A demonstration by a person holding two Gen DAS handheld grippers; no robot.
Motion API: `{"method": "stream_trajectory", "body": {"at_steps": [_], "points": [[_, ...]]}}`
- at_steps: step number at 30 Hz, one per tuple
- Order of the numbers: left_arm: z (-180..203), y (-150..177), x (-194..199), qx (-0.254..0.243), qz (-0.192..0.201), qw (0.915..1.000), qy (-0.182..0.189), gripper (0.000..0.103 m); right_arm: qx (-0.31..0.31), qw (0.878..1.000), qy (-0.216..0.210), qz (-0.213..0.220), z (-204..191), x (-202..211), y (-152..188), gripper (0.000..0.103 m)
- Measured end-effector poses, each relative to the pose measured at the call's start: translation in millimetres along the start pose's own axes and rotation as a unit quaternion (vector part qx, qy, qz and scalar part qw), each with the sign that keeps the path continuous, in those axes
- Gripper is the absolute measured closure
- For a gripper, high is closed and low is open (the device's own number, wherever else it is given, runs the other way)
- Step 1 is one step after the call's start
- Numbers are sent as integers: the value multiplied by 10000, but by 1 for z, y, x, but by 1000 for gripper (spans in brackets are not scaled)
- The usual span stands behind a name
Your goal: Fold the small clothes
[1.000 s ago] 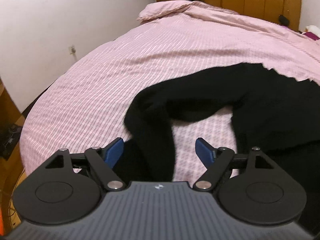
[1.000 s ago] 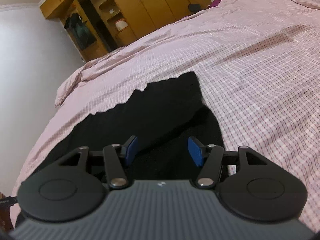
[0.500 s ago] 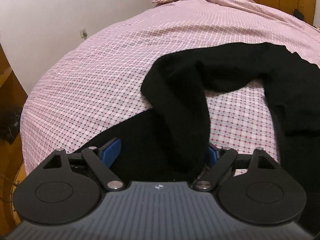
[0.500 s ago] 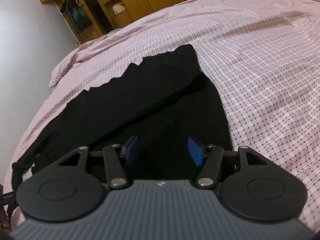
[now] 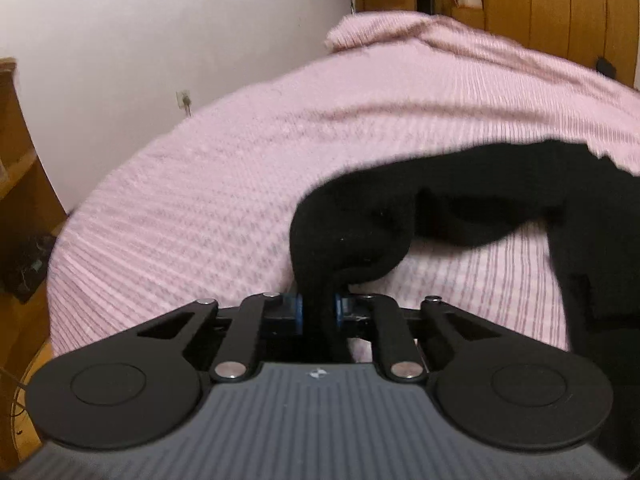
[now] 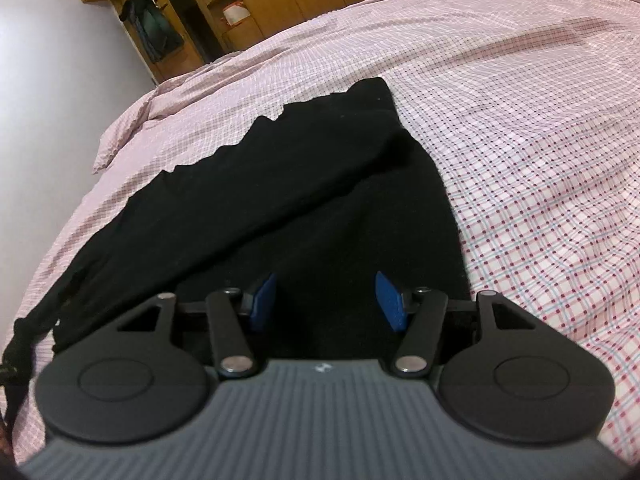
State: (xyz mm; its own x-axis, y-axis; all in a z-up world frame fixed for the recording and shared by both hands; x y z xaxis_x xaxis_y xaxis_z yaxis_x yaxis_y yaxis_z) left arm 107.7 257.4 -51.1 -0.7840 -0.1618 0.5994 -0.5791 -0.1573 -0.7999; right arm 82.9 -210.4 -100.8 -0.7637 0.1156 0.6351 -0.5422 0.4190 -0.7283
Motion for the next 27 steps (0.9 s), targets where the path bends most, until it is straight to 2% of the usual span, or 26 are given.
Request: {"method": "stream_trajectory", "body": {"at_steps": [5,9,13,21,27], "points": [[-2,-34,21,153,593,9981,64,90,-81,9999,-134,-10,-1,3,-1,44],[7,-62,40,150,1071,9936,336,90,-155,9996,-220,3,-1,6,-1,44],[28,-88,54,61,1373,9881,690,90,-203,9994,-285,31,-1,10,-2,44],[115,-120,76,-328,1715,9697,1707,90,-253,9988,-379,200,0,20,-8,44],[201,-120,75,-764,1605,9538,2423,90,-304,9984,-374,285,7,23,-9,44]]}}
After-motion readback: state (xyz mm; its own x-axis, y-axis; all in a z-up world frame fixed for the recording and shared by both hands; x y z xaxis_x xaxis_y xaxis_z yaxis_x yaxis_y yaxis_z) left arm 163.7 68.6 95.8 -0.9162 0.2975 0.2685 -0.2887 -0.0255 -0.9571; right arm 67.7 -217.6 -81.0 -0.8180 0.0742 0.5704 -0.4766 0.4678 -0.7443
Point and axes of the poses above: each gripper's, at about its wrist camera, not at the fingertips, and x roughly against the way its jaws point, z to its right, y to its underside, the point moved 6 cm from there along -x, roughly the way its jaws point, and after that the axes turned 11 degrees about y, right-handed, at the moved point
